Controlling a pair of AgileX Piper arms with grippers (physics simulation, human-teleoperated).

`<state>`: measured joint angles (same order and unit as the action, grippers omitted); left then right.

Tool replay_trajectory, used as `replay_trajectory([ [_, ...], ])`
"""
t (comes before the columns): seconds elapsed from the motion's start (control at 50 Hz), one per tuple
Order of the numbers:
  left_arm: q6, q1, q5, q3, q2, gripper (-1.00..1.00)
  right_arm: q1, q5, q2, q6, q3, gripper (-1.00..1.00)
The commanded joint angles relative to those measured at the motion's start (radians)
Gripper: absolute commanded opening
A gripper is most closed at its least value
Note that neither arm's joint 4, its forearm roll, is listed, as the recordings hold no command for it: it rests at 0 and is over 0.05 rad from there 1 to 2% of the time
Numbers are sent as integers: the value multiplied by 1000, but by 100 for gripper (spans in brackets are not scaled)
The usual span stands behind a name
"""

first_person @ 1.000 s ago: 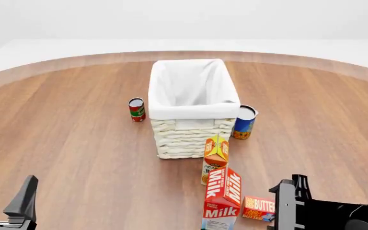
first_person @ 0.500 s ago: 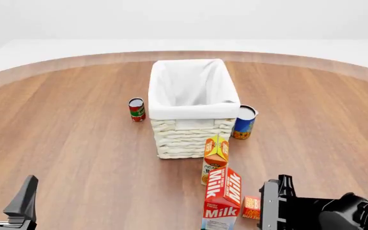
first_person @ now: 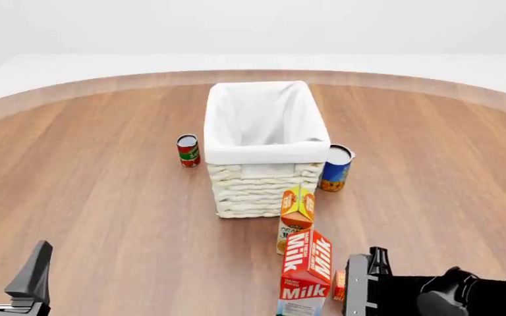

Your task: Pick up the butter and put it in the basket.

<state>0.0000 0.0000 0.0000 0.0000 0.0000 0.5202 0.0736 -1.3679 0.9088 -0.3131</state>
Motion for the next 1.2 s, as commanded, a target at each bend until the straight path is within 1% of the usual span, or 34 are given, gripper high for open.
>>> replay_trajectory([
  [0.02, 0, 0, 0, 0, 0, 100, 84, -165, -146, -71, 35, -100],
  [0.06, 0, 0, 0, 0, 0, 100, 86, -140, -118, -70, 33, -100],
  [0.12, 0, 0, 0, 0, 0, 100, 66, -85, -49, -46, 29, -100],
  [0.14, 0, 0, 0, 0, 0, 100, 49, -77, -33, -26, 30, -100],
  [0.16, 0, 0, 0, 0, 0, 100, 49, -76, -33, -26, 30, -100],
  [0.18, 0, 0, 0, 0, 0, 100, 40, -30, 18, -16, 26, -100],
  [0.3, 0, 0, 0, 0, 0, 100, -18, 128, 201, 38, 6, -100],
  [0.34, 0, 0, 0, 0, 0, 100, -33, 207, 279, 43, -13, -100],
  [0.36, 0, 0, 0, 0, 0, 100, -55, 226, 308, 62, -14, -100],
  [0.38, 0, 0, 0, 0, 0, 100, -61, 257, 334, 58, -25, -100],
  [0.42, 0, 0, 0, 0, 0, 100, -85, 298, 388, 81, -28, -100],
  [0.6, 0, 0, 0, 0, 0, 100, -115, 503, 590, 81, -111, -100],
  [0.66, 0, 0, 0, 0, 0, 100, -103, 543, 632, 31, -178, -100],
  [0.68, 0, 0, 0, 0, 0, 100, -103, 543, 632, 31, -178, -100],
  [0.7, 0, 0, 0, 0, 0, 100, -78, 559, 653, -27, -232, -100],
  [0.74, 0, 0, 0, 0, 0, 100, -51, 563, 668, -97, -287, -100],
  [0.78, 0, 0, 0, 0, 0, 100, -43, 557, 679, -111, -301, -100],
  [0.8, 0, 0, 0, 0, 0, 100, -26, 553, 685, -149, -327, -100],
  [0.84, 0, 0, 0, 0, 0, 100, -24, 513, 692, -194, -359, -100],
  [0.88, 0, 0, 0, 0, 0, 100, -27, 492, 685, -201, -345, -100],
  [0.9, 0, 0, 0, 0, 0, 100, -11, 492, 676, -241, -350, -100],
  [0.92, 0, 0, 0, 0, 0, 100, 1, 485, 681, -250, -348, -100],
  [0.96, 0, 0, 0, 0, 0, 100, 12, 468, 665, -303, -374, -100],
  [0.98, 0, 0, 0, 0, 0, 100, 15, 462, 669, -305, -376, -100],
  [1.0, 0, 0, 0, 0, 0, 100, 34, 458, 668, -346, -398, -100],
  [1.04, 0, 0, 0, 0, 0, 100, 53, 447, 686, -357, -410, -100],
  [1.06, 0, 0, 0, 0, 0, 100, 66, 448, 696, -388, -432, -100],
  [1.08, 0, 0, 0, 0, 0, 100, 89, 444, 721, -399, -446, -100],
  [1.1, 0, 0, 0, 0, 0, 100, 105, 444, 735, -443, -474, -100],
  [1.12, 0, 0, 0, 0, 0, 100, 119, 440, 750, -445, -480, -100],
  [1.14, 0, 0, 0, 0, 0, 100, 135, 419, 769, -484, -489, -100],
  [1.16, 0, 0, 0, 0, 0, 100, 135, 419, 769, -484, -489, -100],
  [1.18, 0, 0, 0, 0, 0, 100, 162, 394, 785, -504, -480, -100],
  [1.2, 0, 0, 0, 0, 0, 100, 163, 365, 784, -501, -467, -100],
])
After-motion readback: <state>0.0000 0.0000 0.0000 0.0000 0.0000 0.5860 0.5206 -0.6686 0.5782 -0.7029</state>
